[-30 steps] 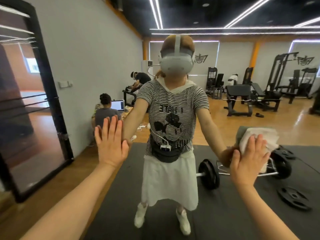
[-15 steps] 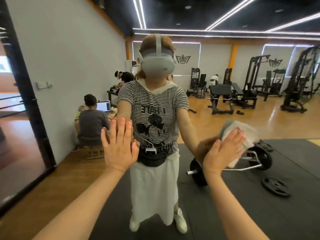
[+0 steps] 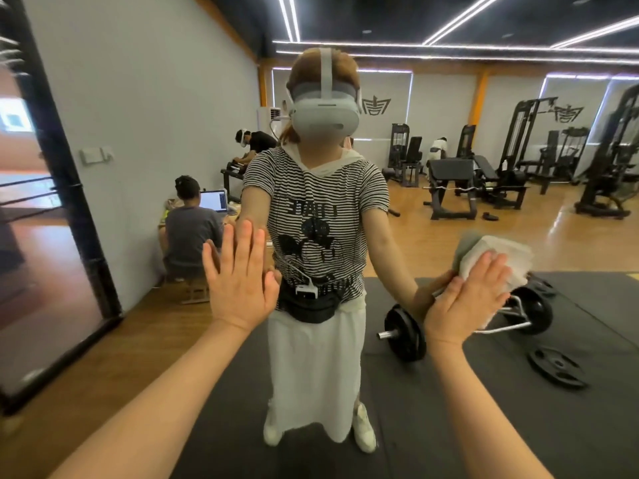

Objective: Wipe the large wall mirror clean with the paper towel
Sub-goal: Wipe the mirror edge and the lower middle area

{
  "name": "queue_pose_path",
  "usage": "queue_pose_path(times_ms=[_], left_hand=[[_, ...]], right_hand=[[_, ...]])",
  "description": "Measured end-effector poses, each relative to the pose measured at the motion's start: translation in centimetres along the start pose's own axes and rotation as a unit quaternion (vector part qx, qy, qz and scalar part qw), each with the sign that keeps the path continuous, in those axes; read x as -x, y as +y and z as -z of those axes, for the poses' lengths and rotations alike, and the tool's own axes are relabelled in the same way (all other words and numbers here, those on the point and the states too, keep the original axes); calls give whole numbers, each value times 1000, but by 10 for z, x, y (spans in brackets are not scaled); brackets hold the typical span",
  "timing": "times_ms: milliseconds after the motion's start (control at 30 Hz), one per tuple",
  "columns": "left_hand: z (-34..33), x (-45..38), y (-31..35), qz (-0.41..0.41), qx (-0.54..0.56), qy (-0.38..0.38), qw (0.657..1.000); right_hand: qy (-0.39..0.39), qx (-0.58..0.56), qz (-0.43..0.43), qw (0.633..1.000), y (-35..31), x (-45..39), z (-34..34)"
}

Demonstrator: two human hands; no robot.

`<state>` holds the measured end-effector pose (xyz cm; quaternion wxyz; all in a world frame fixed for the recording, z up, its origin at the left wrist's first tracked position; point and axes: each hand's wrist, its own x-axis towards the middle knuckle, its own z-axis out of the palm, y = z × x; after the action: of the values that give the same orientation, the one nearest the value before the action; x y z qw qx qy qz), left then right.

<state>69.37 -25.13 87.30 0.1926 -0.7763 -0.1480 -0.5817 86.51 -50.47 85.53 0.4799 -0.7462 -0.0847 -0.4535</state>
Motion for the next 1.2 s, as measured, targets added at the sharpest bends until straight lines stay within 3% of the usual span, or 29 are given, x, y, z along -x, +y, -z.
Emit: queue_pose_path(times_ms=[67, 133, 300, 433, 500, 667, 800, 833, 933, 1100, 1133, 1200], left_hand=[[-1, 0, 0, 1, -2, 0, 1000], [-2, 1, 0, 0, -5, 1, 1000], [0, -1, 0, -8, 0, 5, 1000], [-1, -1, 0, -6, 2, 6, 1000], [0, -1, 0, -5, 0, 4, 1000], [0, 0, 0, -2, -5, 4, 1000], [1, -1, 1, 0, 0, 4, 1000], [1, -1, 1, 0, 0, 3, 1000], [3, -2, 2, 1, -5, -7, 1000], [2, -2, 0, 7, -8, -17, 1000], [2, -1, 0, 7, -7, -17, 1000], [1, -1, -1, 6, -5, -16, 1000]], right_hand=[[34, -20, -45, 998, -24, 11, -10], [29, -28, -30, 999, -50, 32, -20], [-56, -28, 102, 993, -85, 88, -35], [-77, 48, 311, 946, -34, 61, -21], [-91, 56, 352, 930, -13, 41, -12], [-61, 16, 225, 972, -15, 29, -5], [-24, -55, 10, 998, -75, 52, -23], [-24, -63, -5, 998, -90, 58, -25], [-76, -18, 155, 985, -99, 80, -29], [-100, 68, 405, 906, -50, 59, -21], [-101, 74, 425, 897, -40, 50, -18], [-100, 76, 390, 912, -26, 35, -9]])
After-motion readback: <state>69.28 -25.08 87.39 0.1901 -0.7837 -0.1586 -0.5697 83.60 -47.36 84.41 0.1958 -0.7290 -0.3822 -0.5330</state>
